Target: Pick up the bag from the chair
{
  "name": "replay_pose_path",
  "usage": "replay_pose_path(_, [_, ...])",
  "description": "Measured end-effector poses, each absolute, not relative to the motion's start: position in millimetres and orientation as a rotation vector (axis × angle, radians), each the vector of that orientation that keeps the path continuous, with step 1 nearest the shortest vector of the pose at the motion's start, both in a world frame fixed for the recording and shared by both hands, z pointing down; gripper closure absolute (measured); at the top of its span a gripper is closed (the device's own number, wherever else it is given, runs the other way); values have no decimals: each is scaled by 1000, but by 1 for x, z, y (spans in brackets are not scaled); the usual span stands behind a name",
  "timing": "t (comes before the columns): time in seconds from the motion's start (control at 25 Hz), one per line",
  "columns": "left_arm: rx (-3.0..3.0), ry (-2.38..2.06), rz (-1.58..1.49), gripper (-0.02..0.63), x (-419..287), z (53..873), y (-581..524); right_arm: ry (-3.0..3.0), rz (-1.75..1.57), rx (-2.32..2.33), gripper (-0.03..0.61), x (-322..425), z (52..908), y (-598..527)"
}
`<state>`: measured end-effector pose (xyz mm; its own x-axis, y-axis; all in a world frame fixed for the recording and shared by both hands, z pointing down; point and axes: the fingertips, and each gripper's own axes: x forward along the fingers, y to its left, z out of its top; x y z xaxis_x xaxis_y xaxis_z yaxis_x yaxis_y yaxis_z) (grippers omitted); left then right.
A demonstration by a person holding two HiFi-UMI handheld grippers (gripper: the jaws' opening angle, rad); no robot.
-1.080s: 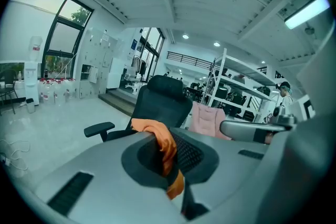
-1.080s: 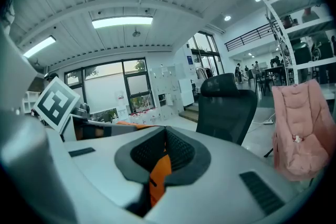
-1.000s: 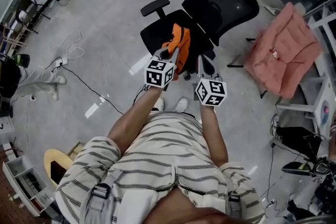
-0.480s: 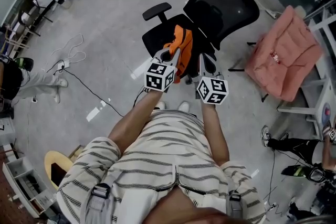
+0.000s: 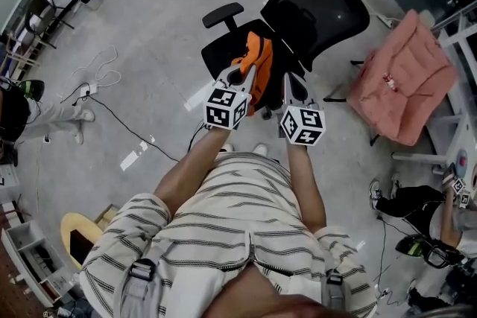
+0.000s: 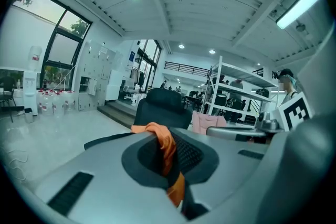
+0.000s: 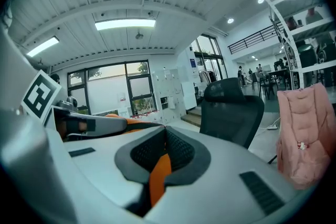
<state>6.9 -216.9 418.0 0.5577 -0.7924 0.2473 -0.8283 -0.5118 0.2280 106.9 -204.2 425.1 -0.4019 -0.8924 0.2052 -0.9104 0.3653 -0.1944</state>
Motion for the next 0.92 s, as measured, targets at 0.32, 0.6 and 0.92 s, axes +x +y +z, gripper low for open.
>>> replay_pose_path(0.32, [2482,-1353,137,586,2,410,-219,-2553,410,1673,560,102,420,-207])
replay_pose_path(0.6, [2489,-1352,137,588,3,409,-220,-2559,411,1677,560,103,420,-209])
replay_pose_path(0.92, [2488,-1355,128,588,6,408,-227,-2554,417,1685,560,110,420,-215])
